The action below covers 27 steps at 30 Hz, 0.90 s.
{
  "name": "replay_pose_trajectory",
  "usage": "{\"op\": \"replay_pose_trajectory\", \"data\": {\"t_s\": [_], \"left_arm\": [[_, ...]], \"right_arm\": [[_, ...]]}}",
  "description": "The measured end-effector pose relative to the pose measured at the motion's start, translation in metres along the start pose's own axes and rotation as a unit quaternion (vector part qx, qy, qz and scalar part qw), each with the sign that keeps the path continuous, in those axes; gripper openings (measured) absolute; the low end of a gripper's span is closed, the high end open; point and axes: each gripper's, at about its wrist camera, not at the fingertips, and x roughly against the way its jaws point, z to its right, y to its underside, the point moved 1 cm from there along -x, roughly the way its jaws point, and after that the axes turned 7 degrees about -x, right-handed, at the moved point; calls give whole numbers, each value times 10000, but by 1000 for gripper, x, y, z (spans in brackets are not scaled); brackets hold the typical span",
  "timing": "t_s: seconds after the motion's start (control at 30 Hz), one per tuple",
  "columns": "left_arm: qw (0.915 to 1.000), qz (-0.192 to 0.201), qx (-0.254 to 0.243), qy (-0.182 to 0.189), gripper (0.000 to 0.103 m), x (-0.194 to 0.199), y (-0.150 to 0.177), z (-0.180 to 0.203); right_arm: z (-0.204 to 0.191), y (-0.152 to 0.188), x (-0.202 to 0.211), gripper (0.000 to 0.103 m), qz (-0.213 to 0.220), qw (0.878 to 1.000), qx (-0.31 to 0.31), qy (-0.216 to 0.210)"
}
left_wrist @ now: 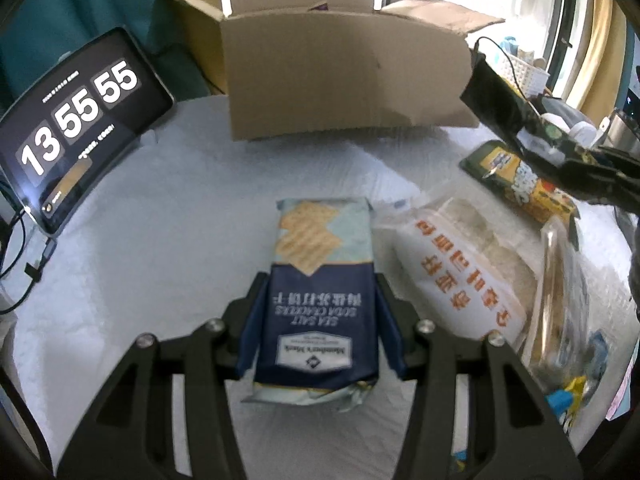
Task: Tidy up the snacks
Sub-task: 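Carry the cracker box and black bag toward the cardboard box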
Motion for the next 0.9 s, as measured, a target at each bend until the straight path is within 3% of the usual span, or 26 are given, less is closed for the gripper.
{"op": "replay_pose_trajectory", "data": {"t_s": [0.9], "left_arm": [[9975,678,-150,106,51,44,-49,13]], "right_arm": [[13,-28,37,32,493,9985,-43,240]]}}
